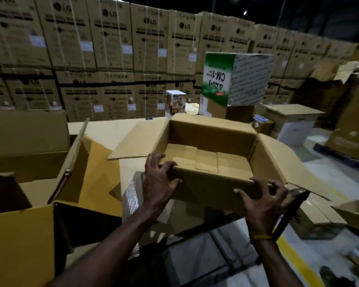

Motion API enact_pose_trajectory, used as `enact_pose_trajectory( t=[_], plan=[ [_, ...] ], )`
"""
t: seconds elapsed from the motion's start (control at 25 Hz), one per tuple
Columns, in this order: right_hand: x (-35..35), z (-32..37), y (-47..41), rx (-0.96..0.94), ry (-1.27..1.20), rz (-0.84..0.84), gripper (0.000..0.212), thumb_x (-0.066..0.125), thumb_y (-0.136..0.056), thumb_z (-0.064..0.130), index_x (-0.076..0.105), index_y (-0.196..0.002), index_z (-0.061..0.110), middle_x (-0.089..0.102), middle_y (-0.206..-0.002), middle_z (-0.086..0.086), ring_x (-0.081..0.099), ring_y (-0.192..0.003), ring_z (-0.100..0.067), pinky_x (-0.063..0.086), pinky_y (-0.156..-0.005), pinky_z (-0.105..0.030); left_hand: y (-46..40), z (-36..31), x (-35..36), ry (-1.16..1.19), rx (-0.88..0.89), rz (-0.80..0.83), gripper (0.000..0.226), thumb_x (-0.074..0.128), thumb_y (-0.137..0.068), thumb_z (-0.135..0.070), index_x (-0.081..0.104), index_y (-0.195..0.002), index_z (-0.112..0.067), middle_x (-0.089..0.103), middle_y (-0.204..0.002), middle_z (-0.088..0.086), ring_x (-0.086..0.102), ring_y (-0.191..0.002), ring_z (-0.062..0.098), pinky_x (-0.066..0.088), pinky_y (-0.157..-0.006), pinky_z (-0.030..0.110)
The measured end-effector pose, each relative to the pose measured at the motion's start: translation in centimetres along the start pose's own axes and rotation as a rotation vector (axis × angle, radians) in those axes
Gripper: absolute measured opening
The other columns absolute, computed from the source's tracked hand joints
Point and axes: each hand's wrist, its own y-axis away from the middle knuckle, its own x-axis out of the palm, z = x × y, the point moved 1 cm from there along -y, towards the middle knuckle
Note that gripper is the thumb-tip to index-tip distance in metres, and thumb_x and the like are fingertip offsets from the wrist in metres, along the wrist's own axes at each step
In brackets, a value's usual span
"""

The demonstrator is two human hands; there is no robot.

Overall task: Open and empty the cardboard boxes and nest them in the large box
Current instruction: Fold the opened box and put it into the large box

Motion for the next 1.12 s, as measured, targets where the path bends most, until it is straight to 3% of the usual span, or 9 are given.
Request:
enact_pose_trajectory(
  t=[0.16,0.36,0.52,0.72,0.92,1.12],
  plan=[
    [-3.1,5.7,0.7,-0.021,0.021,-0.141,0.049,0.091,-0.063,0.036,0.070,-0.106,0.025,0.045,-0.129,-0.015,0.036,-0.123,-0.042,0.036,-0.102,-0.054,-2.0,-0.7,-5.6,0.063,0.087,-0.037,0.050,0.084,-0.070,-0.025,0.066,-0.116,-0.024,0.042,-0.144,0.003,0.021,-0.146,0.029,0.038,-0.101,0.058],
    [-6.7,11.4,2.4,-0.081,0.054,-0.222,0.049,0.083,-0.064,0.051,0.061,-0.107,0.041,0.040,-0.130,-0.005,0.036,-0.124,-0.041,0.038,-0.096,-0.068,-2.3,-0.6,-12.4,0.123,0.150,-0.098,0.048,0.083,-0.070,-0.025,0.067,-0.115,-0.025,0.042,-0.145,0.002,0.021,-0.147,0.029,0.038,-0.102,0.061],
    [-9.2,16.7,5.3,-0.088,0.010,-0.224,0.049,0.083,-0.068,0.047,0.062,-0.110,0.038,0.039,-0.134,-0.008,0.032,-0.128,-0.038,0.044,-0.094,-0.055,-1.1,0.2,-18.9,0.136,0.180,-0.155,0.048,0.083,-0.069,-0.023,0.068,-0.115,-0.025,0.044,-0.143,0.003,0.022,-0.146,0.030,0.038,-0.102,0.061],
    [-11.5,22.7,9.6,-0.119,-0.060,-0.255,0.048,0.085,-0.068,0.038,0.065,-0.111,0.032,0.042,-0.134,-0.013,0.034,-0.127,-0.039,0.030,-0.095,-0.038,1.2,2.4,-27.0,0.123,0.203,-0.206,0.047,0.081,-0.071,-0.024,0.067,-0.115,-0.027,0.044,-0.143,0.003,0.023,-0.145,0.030,0.038,-0.104,0.062],
    [-12.7,29.5,14.2,-0.144,-0.057,-0.265,0.047,0.084,-0.069,0.037,0.064,-0.112,0.034,0.043,-0.133,-0.011,0.033,-0.127,-0.036,0.025,-0.095,-0.031,3.2,5.5,-35.1,0.077,0.218,-0.285,0.047,0.080,-0.070,-0.026,0.066,-0.114,-0.026,0.044,-0.138,0.004,0.033,-0.138,0.034,0.042,-0.101,0.062],
    [-11.1,37.6,17.9,-0.196,-0.127,-0.203,0.050,0.083,-0.070,0.043,0.064,-0.115,0.034,0.042,-0.137,-0.012,0.033,-0.131,-0.039,0.029,-0.100,-0.037,3.6,10.9,-43.9,0.033,0.207,-0.336,0.048,0.079,-0.069,-0.031,0.065,-0.115,-0.026,0.044,-0.138,0.004,0.033,-0.138,0.034,0.046,-0.096,0.063]
  ],
)
